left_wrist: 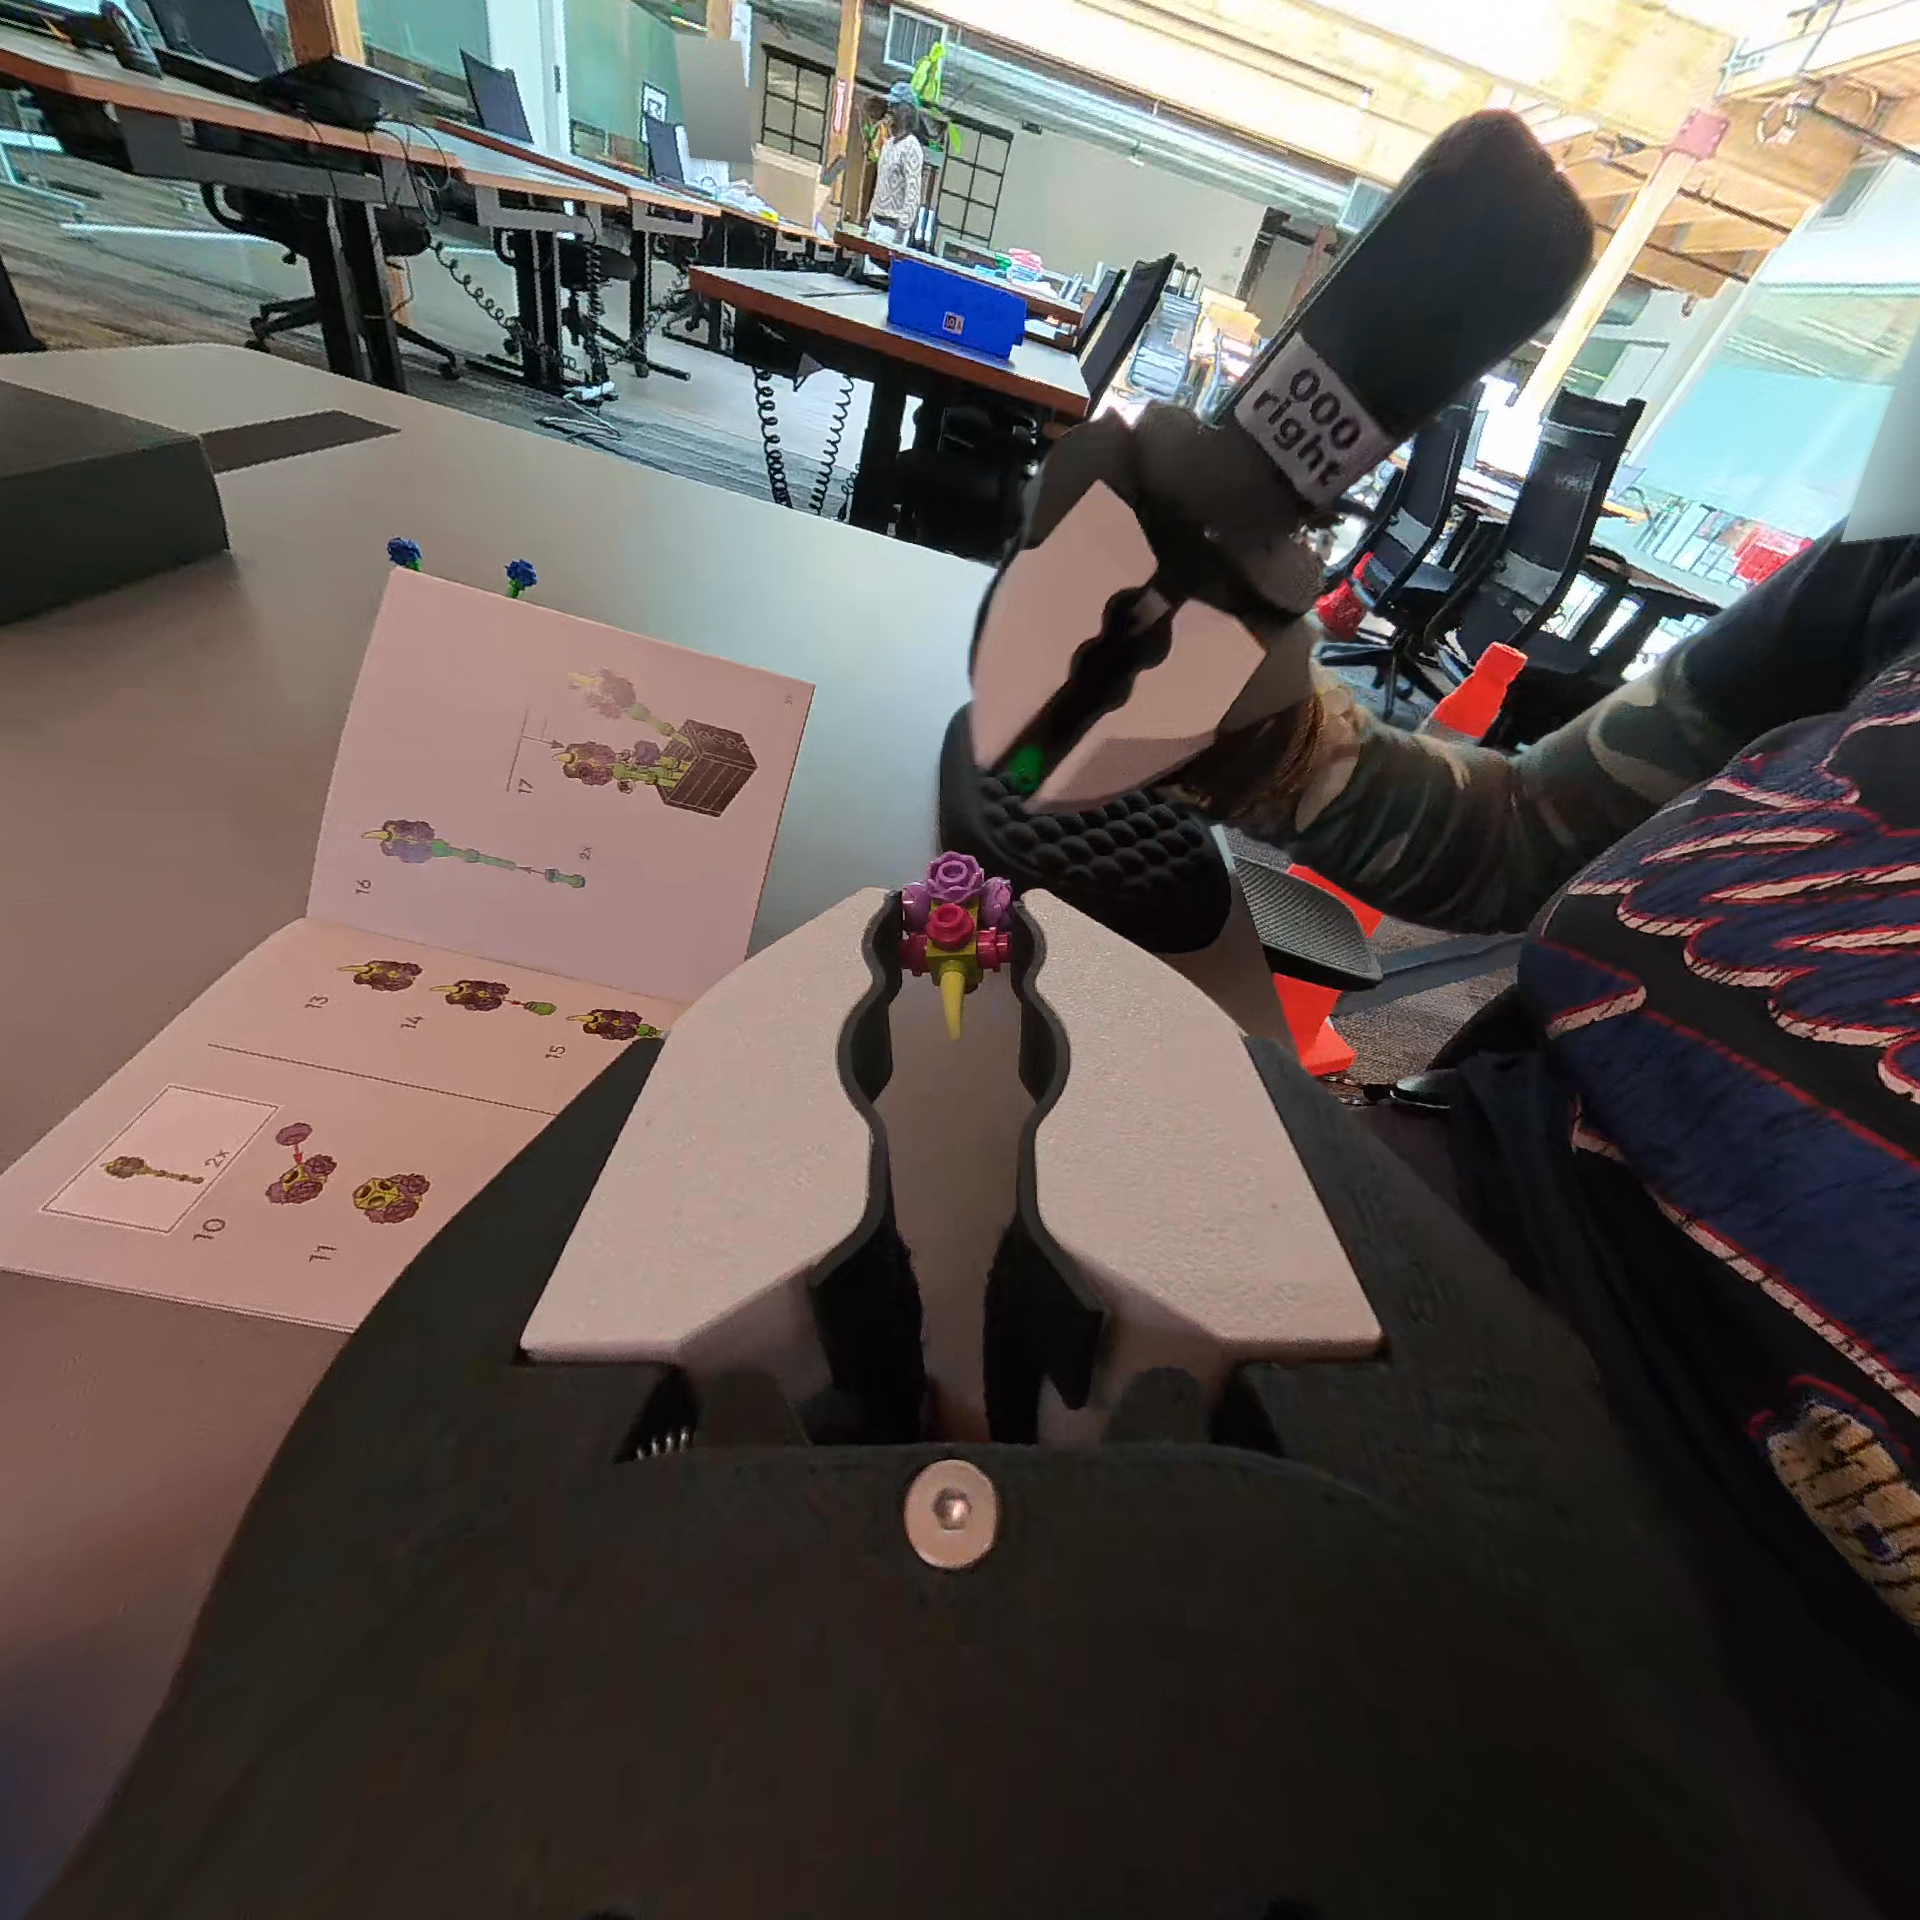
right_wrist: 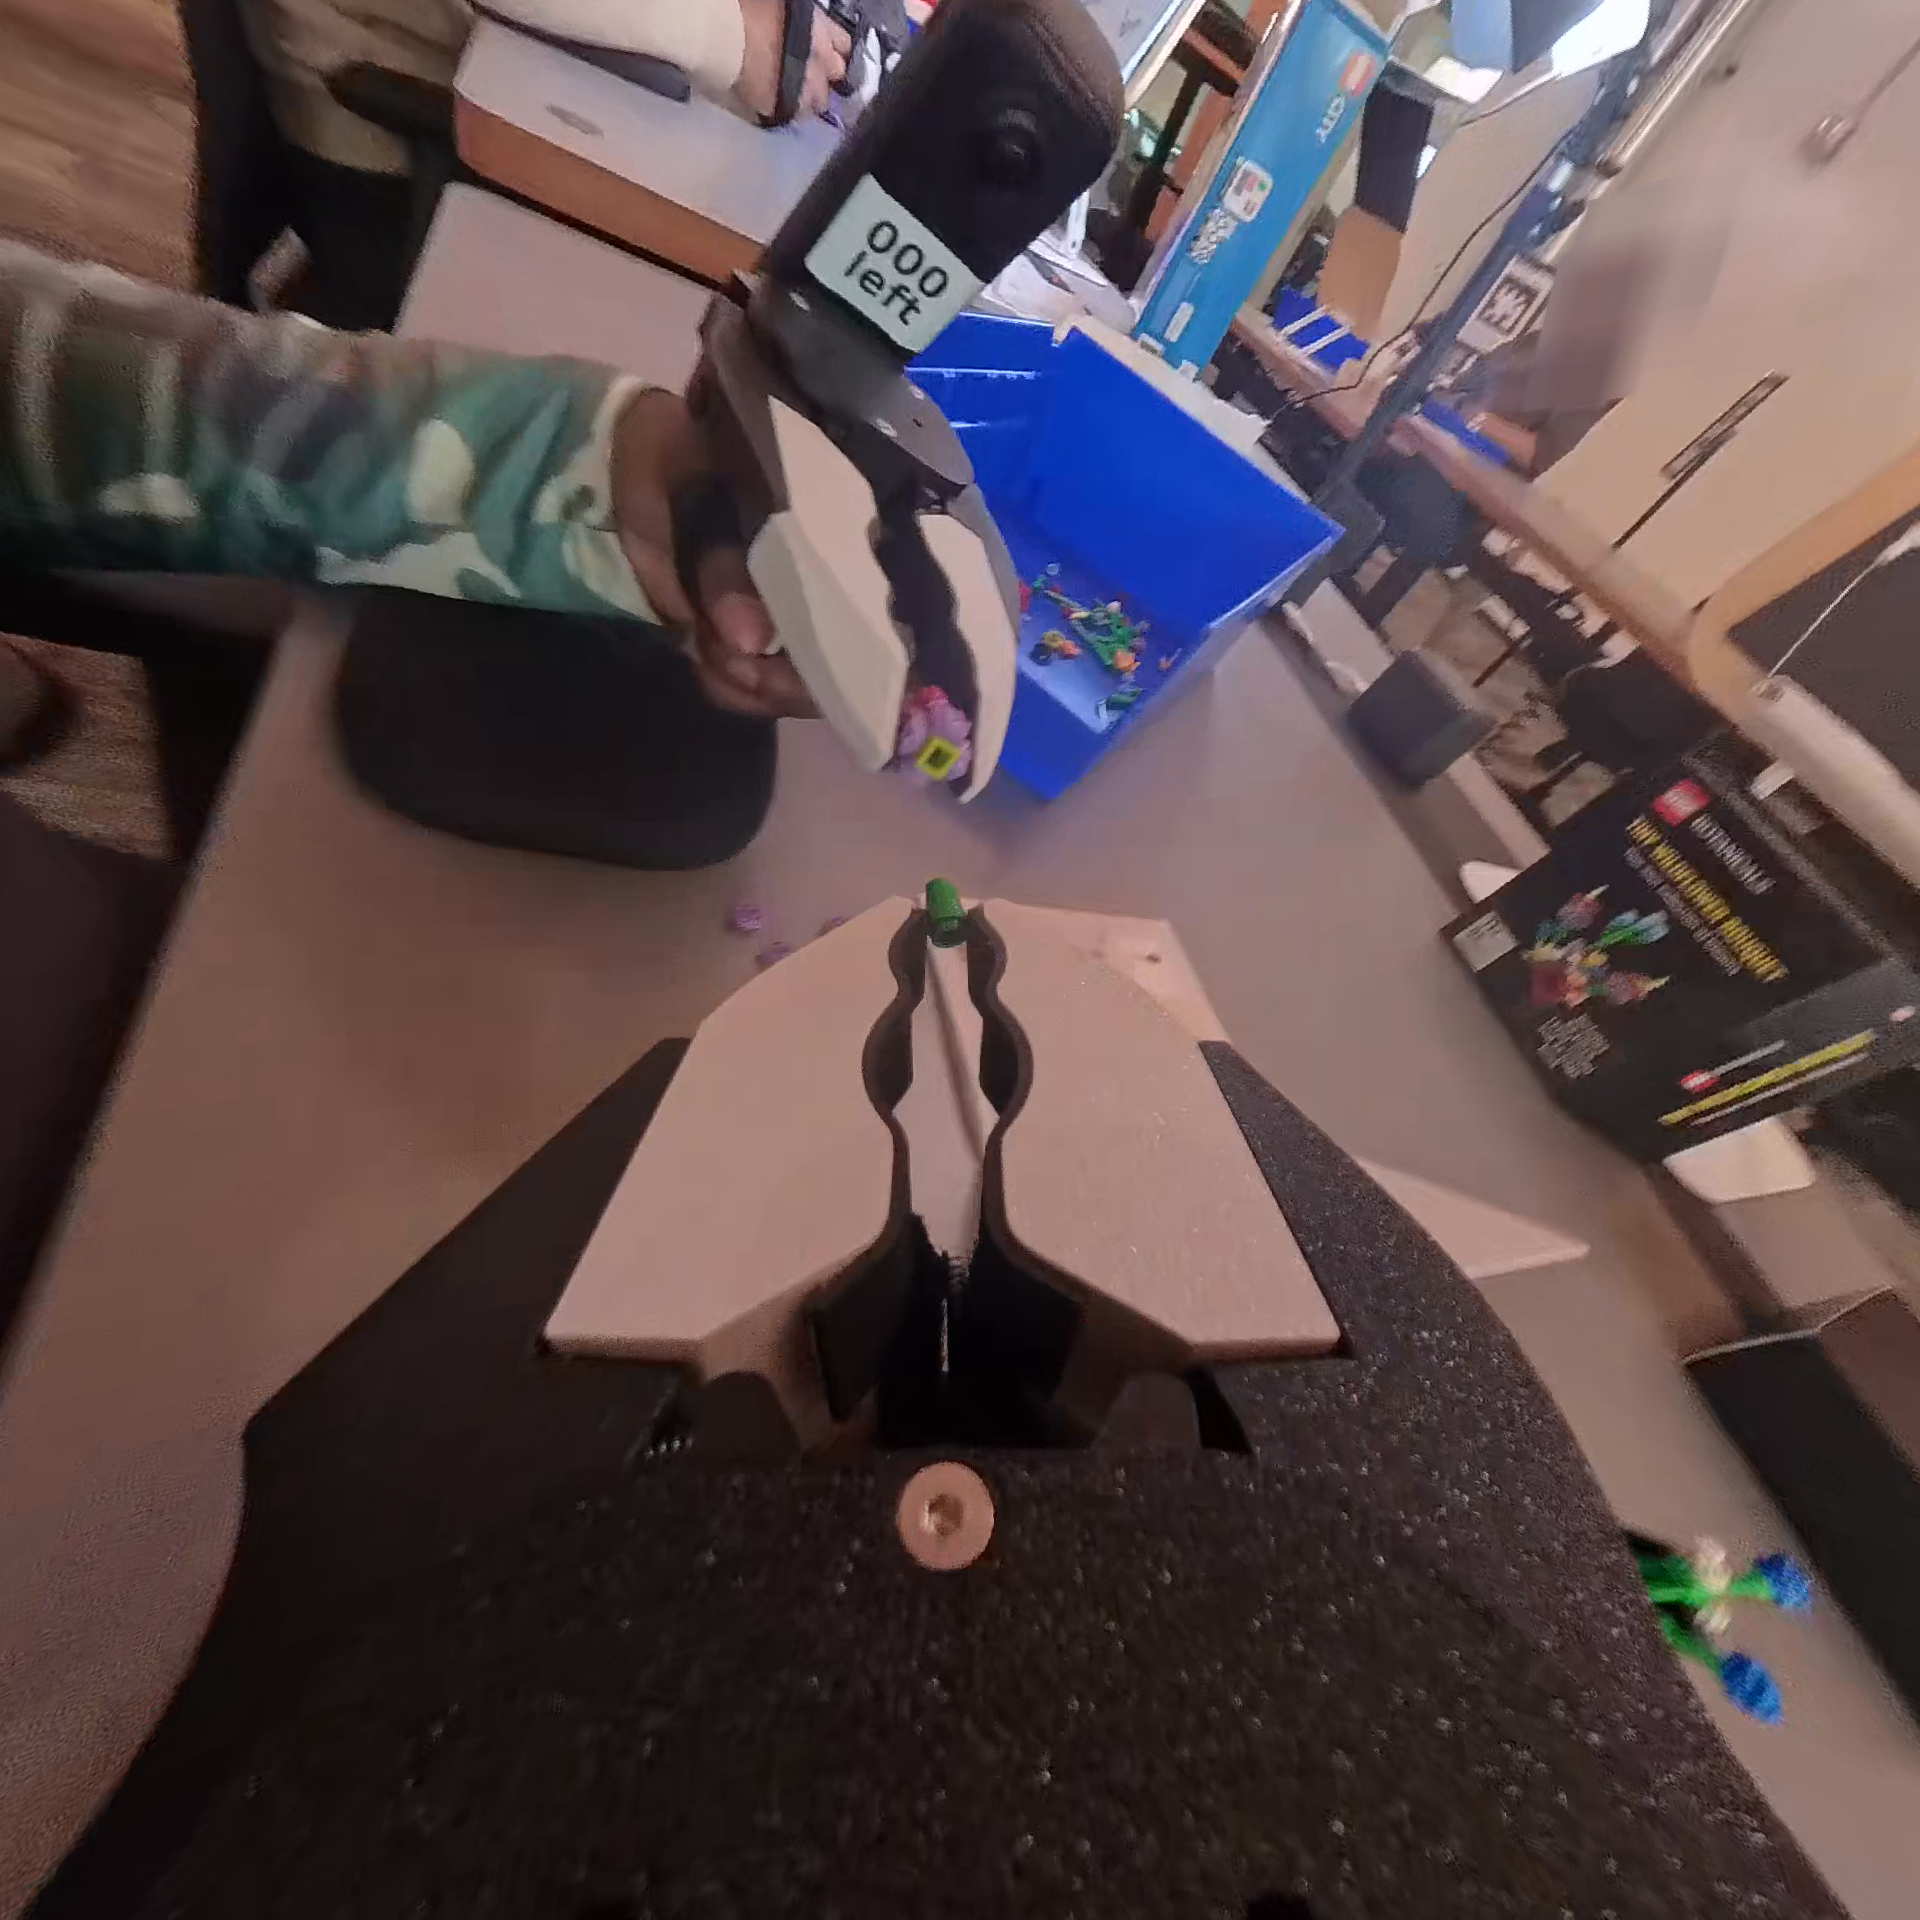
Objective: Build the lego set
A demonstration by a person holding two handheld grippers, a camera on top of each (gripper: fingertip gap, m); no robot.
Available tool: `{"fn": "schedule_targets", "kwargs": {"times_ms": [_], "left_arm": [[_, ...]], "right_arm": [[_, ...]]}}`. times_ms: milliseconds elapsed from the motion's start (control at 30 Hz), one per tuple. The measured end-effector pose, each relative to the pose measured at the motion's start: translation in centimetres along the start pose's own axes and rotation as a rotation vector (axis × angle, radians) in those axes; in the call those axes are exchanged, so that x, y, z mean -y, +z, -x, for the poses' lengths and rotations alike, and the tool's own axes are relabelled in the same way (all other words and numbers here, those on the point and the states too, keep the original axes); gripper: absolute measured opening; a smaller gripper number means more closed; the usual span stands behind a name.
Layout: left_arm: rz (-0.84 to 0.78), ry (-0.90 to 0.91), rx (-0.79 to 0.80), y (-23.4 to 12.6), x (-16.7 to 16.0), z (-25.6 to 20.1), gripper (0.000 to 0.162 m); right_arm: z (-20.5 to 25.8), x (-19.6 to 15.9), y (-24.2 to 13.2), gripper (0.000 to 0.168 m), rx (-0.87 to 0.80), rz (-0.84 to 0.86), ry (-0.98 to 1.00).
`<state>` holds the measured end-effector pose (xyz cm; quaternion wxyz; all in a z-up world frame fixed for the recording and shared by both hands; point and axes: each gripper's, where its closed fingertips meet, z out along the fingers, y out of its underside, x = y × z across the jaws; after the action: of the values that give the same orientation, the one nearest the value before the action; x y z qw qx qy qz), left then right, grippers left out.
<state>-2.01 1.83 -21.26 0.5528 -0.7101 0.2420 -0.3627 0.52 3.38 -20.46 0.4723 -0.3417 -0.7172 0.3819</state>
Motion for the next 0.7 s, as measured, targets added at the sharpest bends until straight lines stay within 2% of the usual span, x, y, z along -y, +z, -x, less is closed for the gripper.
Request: {"fn": "schedule_targets", "kwargs": {"times_ms": [167,333,433,700], "left_arm": [[-0.005,0.002,-0.028,-0.1,0.0,-0.4,0.019],[0.044,-0.102,-0.037,0.2,-0.8,0.0,0.019],[0.109,-0.183,-0.012,0.6,-1.8,0.9,0.019],[0.133,-0.222,-0.027,0.8,-2.2,1.0,0.020]], "right_arm": [[-0.7,1.0,2.0,0.007,0.020,-0.066,-0.141],[-0.5,0.4,2.5,0.007,0.040,-0.058,-0.228],[-0.3,-0.6,3.0,0.007,0.022,-0.022,-0.221],[0.1,-1.9,4.0,0.007,0.054,-0.018,-0.126]]}}
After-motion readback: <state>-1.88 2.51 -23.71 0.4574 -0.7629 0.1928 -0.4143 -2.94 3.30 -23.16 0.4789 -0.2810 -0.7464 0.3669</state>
